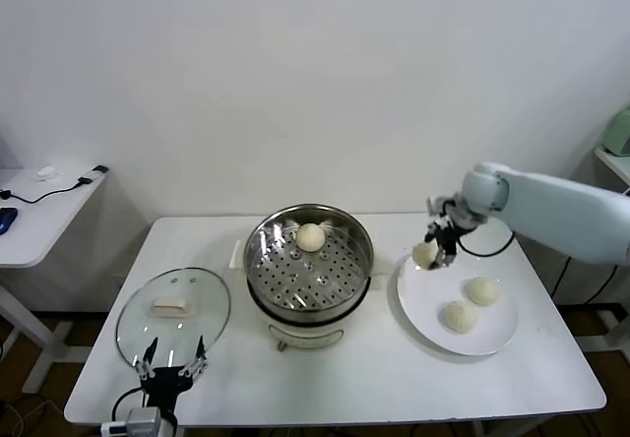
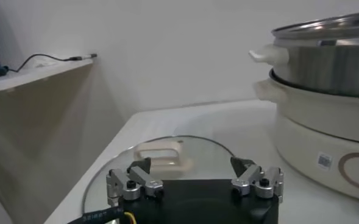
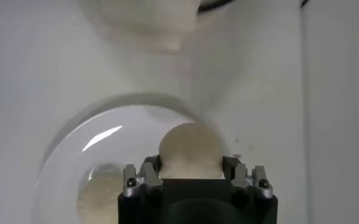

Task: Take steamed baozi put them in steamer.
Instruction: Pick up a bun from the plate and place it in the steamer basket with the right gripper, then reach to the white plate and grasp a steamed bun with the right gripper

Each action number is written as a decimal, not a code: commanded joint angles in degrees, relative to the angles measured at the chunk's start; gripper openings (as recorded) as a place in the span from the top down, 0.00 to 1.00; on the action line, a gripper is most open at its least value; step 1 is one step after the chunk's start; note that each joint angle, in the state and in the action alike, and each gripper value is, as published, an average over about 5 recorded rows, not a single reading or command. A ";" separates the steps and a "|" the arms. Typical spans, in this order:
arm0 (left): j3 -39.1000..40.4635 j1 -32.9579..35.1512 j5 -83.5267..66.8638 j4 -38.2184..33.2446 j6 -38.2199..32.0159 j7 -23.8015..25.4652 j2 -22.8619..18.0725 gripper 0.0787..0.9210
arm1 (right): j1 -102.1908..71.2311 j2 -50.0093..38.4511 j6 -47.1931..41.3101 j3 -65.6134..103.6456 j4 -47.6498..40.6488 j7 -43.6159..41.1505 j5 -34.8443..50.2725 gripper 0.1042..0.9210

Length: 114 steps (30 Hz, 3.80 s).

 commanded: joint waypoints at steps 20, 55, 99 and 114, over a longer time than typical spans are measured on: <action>0.65 0.94 -0.04 -1.68 0.16 0.13 -0.02 0.12 | 2.83 29.56 -14.16 -2.51 4.68 12.54 24.87 0.33; 1.45 0.70 0.21 -1.21 0.21 0.03 -0.27 0.12 | -6.52 31.39 -9.03 1.13 -5.72 11.47 15.05 0.13; 0.48 0.71 0.44 -0.81 0.59 0.28 -0.50 0.12 | -15.15 -14.38 0.79 0.17 5.75 -0.69 -11.87 0.12; 0.81 0.88 0.98 -0.54 0.46 0.05 -0.34 0.12 | -24.08 -12.76 -2.59 7.13 3.79 4.32 -14.11 0.12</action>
